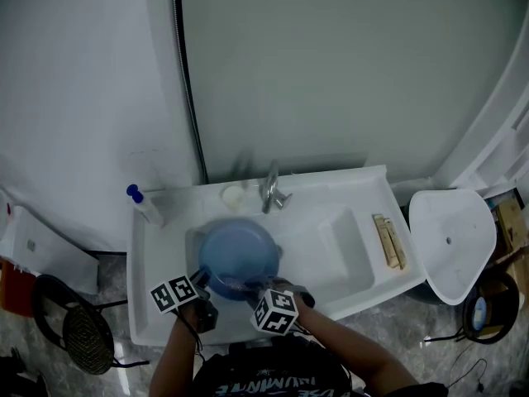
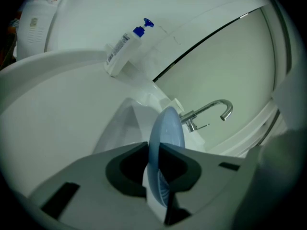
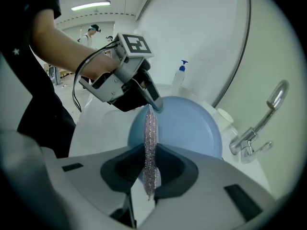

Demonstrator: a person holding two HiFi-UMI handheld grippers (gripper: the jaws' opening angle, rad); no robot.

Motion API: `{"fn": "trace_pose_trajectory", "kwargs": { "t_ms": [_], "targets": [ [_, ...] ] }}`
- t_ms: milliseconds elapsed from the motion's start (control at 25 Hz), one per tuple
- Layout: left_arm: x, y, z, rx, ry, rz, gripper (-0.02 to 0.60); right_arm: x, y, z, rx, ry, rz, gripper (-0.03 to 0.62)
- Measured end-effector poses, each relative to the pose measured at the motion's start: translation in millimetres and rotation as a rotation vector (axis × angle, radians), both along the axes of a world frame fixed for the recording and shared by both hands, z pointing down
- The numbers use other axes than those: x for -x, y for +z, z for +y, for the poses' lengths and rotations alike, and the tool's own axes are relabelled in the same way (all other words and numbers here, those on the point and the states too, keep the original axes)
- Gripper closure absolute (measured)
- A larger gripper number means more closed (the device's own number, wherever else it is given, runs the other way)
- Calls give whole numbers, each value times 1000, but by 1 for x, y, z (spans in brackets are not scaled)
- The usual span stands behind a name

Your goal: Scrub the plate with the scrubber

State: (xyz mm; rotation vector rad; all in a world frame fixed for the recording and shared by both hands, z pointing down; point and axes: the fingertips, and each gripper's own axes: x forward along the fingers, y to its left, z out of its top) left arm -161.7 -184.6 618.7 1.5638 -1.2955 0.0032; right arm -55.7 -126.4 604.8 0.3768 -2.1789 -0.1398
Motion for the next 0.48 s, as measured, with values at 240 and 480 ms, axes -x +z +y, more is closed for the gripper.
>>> {"fn": "trace_pose_trajectory", "kwargs": {
  "t_ms": [240,480],
  "targets": [
    [4,20,13,45,0,-10,532,-2,-6,-2,-10,31,-33,517],
    [2,42,18,101,49,-67,532,-29,-10,-27,-17,156,-42,517]
  ]
}}
